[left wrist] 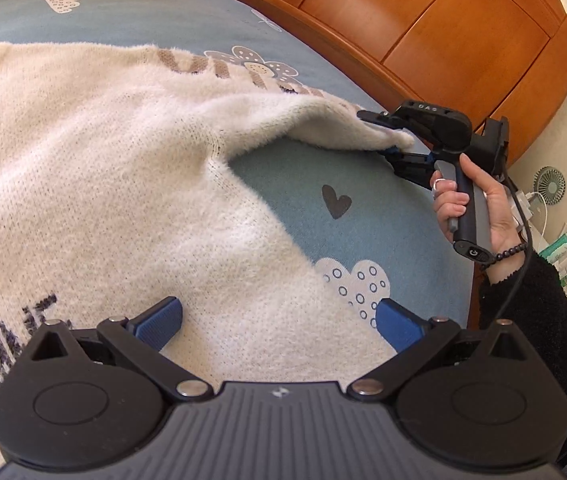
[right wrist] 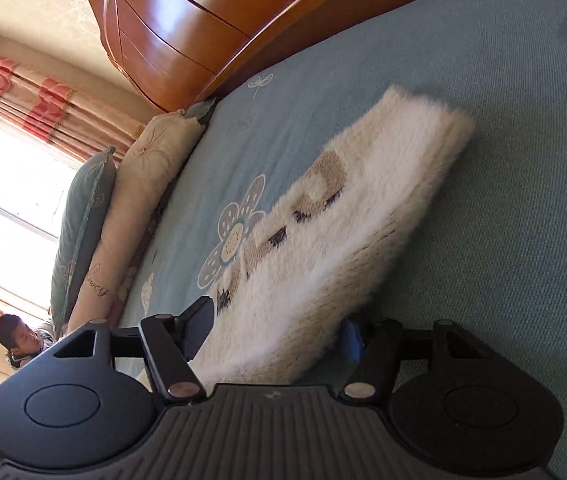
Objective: Fold clothes
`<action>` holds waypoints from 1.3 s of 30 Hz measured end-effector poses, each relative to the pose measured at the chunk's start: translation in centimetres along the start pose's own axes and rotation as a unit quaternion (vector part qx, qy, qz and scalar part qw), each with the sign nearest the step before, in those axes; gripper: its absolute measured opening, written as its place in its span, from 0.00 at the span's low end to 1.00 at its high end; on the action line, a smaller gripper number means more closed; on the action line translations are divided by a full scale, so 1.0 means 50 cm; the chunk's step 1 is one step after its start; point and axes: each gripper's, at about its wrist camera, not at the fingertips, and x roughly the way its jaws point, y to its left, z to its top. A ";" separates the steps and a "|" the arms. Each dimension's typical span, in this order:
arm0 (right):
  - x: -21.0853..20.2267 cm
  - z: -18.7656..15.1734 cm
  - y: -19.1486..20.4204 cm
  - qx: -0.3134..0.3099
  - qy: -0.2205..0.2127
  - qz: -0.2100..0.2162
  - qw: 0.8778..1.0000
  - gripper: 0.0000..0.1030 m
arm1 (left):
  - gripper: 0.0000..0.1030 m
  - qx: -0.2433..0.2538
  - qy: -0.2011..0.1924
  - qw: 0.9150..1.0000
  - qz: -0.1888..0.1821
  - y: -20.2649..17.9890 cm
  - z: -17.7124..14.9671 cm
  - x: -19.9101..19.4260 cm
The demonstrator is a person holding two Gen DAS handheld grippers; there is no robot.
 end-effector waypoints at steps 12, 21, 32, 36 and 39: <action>0.047 0.054 0.062 -0.148 -0.073 -0.024 0.986 0.22 | 0.99 0.010 0.000 1.000 0.000 -0.001 0.005 0.014; -0.041 0.076 0.071 -0.073 -0.082 -0.108 0.988 0.62 | 0.99 0.004 -0.005 1.000 -0.005 0.002 0.011 0.016; 0.102 -0.134 0.289 -0.202 0.151 0.124 0.960 0.67 | 0.99 0.010 -0.024 0.998 0.051 -0.012 0.003 -0.092; 0.153 -0.184 0.281 -0.227 0.197 0.068 0.951 0.66 | 0.99 -0.002 -0.020 0.997 0.070 0.006 -0.012 -0.102; 0.127 -0.167 0.238 -0.221 0.197 0.050 0.954 0.55 | 0.99 -0.002 -0.018 0.996 0.085 0.016 -0.020 -0.104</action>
